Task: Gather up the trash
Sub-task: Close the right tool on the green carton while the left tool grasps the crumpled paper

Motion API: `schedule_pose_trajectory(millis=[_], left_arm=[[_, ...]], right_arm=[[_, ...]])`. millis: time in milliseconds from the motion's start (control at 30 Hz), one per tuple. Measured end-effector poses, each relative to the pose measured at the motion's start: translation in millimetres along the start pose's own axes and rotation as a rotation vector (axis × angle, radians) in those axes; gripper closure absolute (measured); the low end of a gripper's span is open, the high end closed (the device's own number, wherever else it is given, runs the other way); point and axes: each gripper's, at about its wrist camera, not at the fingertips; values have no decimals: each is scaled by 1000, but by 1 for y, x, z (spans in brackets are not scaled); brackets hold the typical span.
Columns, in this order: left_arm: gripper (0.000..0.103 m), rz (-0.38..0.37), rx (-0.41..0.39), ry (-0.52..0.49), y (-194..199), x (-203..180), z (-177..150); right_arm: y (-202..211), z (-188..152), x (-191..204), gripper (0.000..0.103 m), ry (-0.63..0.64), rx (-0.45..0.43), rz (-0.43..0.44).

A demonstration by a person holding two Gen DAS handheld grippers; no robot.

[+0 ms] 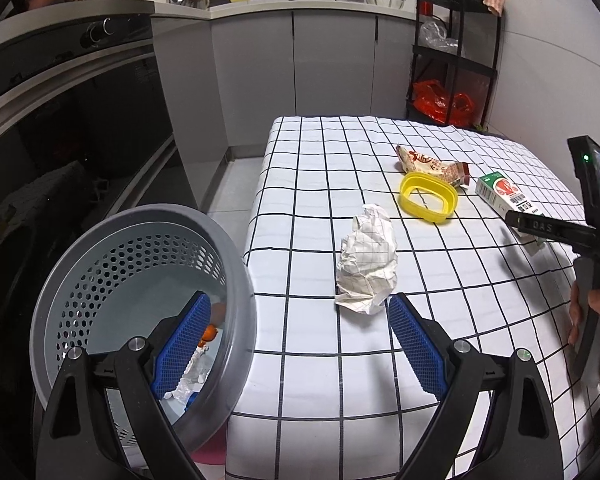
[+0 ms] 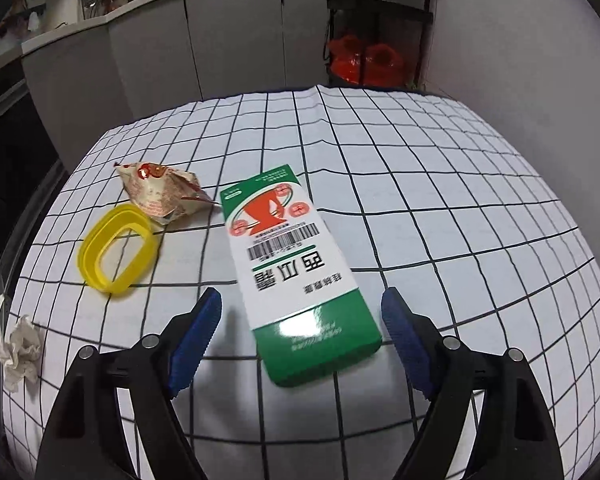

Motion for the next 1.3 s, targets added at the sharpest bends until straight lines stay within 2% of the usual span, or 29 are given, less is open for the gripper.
schedule_pose_trajectory(millis=[267,367,400,600,933,1000,1067,1100,1133,1300], left_arm=[[14,-16,21,-9,-7,-10,-1],[14,-31,32,3,-9,-11,2],[14,-45,39,13,-11,-11,3],[14,-43,52,18,-17,-20,7],[11,-23,86,-3,-44,-43,19],[17,-32,99,5,-51,-46,22],[43,-33,116,-5,-58,-50,24],[50,-40,134,-8,-63,-52,24],[62,-45,144,-7,-65,-52,23],[66,-53,116,-4,-56,-48,23]], right_arm=[[-18,13,-2,25,-5,29,37],[-20,14,0,43,-6,36,51],[-21,14,2,45,-6,39,52],[-13,14,6,49,-17,26,107],[20,22,5,49,-76,-31,198],[21,21,3,49,-88,-31,206],[19,21,1,49,-102,-27,214],[19,21,-1,49,-107,-27,215],[20,21,-1,49,-112,-27,217],[24,20,1,49,-110,-32,234]])
Point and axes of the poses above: each gripper's, at about its wrist camera, not at the fingertips, and y roughly against the way its jaws point, x to its left, z to its top, and after that the axes turned 6 degrees about z, right-handed
